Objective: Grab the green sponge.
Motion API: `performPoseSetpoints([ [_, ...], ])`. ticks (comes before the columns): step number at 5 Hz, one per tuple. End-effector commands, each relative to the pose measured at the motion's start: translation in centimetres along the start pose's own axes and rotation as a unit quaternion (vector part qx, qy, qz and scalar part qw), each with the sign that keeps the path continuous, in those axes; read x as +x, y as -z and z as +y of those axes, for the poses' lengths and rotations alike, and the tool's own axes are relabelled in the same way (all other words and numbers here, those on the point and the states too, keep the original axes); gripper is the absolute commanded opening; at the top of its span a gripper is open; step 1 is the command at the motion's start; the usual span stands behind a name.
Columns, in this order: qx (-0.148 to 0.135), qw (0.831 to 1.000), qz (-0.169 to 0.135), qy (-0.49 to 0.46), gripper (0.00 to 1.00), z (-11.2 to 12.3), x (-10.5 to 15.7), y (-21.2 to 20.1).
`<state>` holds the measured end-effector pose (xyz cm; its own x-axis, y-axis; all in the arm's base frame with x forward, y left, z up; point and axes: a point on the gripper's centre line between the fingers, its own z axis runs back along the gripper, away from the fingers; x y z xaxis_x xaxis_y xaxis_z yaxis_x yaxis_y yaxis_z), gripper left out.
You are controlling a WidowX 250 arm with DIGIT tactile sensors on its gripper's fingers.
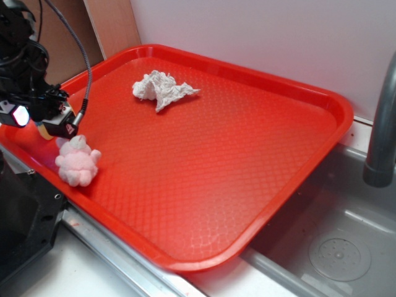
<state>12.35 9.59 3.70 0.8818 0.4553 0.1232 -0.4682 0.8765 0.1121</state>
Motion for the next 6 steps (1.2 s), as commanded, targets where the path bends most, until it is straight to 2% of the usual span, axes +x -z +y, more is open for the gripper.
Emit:
performPoseSetpoints([
  [1, -0.012, 1.000, -0.003, 0.015, 1.00, 1.1, 1.8, 1.7],
  [3, -0.031, 1.000, 0.001, 0.000, 1.00, 2.4, 2.2, 2.2],
  [4, -0.041, 0.999, -0.012, -0.003, 1.00, 2.8, 2.6, 1.8],
  [5, -0.041, 0.999, -0.010, 0.005, 0.96, 2.7, 3.1, 1.9],
  [6, -0.038, 0.999, -0.006, 0.017, 0.00, 2.4, 3.3, 2.1],
])
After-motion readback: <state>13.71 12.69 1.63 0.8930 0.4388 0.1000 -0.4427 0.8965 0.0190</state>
